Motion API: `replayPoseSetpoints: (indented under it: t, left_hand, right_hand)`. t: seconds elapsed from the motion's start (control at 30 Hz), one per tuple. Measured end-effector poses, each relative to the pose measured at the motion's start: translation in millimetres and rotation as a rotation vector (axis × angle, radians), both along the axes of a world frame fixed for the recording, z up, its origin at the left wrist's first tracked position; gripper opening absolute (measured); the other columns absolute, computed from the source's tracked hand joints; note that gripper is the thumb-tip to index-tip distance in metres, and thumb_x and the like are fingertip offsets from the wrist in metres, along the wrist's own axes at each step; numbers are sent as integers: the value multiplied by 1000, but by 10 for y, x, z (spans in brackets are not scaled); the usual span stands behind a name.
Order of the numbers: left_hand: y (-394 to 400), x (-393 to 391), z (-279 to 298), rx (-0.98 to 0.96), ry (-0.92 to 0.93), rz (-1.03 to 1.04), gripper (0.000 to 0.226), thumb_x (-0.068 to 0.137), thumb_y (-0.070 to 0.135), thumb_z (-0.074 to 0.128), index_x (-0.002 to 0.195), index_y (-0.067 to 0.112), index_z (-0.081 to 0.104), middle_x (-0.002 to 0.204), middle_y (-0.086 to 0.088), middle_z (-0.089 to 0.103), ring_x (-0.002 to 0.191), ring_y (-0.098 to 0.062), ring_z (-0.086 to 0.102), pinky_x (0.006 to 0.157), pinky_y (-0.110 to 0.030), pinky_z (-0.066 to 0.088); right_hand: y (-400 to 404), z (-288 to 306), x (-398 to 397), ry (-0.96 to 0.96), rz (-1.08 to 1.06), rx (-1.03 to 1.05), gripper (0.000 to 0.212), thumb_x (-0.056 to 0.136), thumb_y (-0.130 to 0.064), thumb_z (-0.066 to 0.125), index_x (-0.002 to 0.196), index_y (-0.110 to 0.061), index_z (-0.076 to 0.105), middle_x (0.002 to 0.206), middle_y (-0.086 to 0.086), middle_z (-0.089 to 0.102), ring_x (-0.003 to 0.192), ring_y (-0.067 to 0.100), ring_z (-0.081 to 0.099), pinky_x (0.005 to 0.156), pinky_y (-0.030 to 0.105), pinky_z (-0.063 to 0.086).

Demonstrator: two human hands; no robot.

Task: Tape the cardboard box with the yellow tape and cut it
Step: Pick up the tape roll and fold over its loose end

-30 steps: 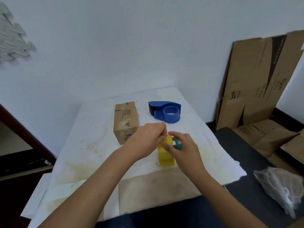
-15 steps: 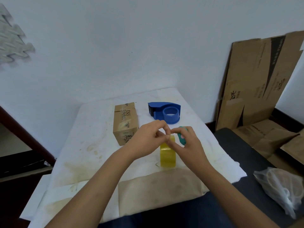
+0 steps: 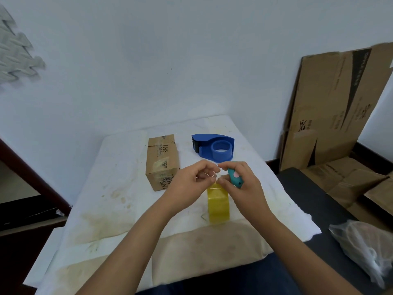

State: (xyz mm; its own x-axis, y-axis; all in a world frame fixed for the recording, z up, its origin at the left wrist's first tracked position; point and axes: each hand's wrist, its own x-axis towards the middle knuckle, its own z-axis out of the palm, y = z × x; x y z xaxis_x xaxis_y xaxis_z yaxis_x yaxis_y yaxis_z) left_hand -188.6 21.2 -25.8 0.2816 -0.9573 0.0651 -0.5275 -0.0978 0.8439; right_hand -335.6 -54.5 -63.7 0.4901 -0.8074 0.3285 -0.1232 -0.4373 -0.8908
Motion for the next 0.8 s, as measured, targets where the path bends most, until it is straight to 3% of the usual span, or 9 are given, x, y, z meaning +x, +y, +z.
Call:
replayPoseSetpoints:
  t: [0.13, 0.23, 0.37, 0.53, 0.67, 0.8]
  left_hand:
    - [23, -28, 0, -16, 55, -2, 40, 92, 20, 64, 125, 42, 57, 109, 11, 67, 94, -1, 68, 85, -21, 56]
    - [25, -28, -5, -23, 56, 20, 52, 92, 23, 65, 129, 53, 46, 112, 14, 64, 91, 2, 68, 84, -21, 56]
    - [47, -48, -36, -47, 103, 72, 46, 89, 23, 68, 126, 43, 49, 105, 11, 68, 88, 4, 68, 80, -18, 56]
    - [79, -54, -83, -63, 204, 116, 26, 88, 17, 71, 106, 27, 56, 97, 6, 73, 87, 1, 69, 76, -12, 55]
    - [102, -50, -114, -67, 217, 110, 11, 88, 14, 70, 96, 20, 64, 97, 5, 73, 88, -1, 69, 75, -13, 54]
    - [117, -61, -135, -90, 226, 120, 12, 90, 12, 68, 96, 22, 70, 94, 10, 73, 88, -1, 68, 76, -13, 53]
  right_hand:
    - [-26, 5, 15, -54, -32, 44, 32, 88, -12, 65, 102, -40, 57, 108, -16, 57, 102, -7, 56, 79, 5, 47]
    - [-47, -8, 15, -74, -53, 69, 27, 89, -10, 65, 105, -30, 59, 108, -13, 59, 103, -7, 54, 78, 4, 47]
    - [-43, 3, 10, -88, -66, 52, 28, 87, -8, 66, 103, -29, 58, 108, -10, 59, 101, -9, 54, 76, 2, 46]
    - [-55, 24, 33, -37, -89, 8, 28, 86, -8, 67, 101, -30, 56, 108, -8, 58, 100, -3, 57, 79, 1, 45]
    - [-58, 42, 29, -27, -77, -24, 25, 86, -8, 67, 101, -26, 59, 107, -7, 59, 100, -10, 55, 78, 1, 44]
    - [-56, 42, 9, -23, -62, -29, 23, 87, -9, 67, 100, -26, 60, 105, -6, 61, 96, 6, 62, 79, 3, 46]
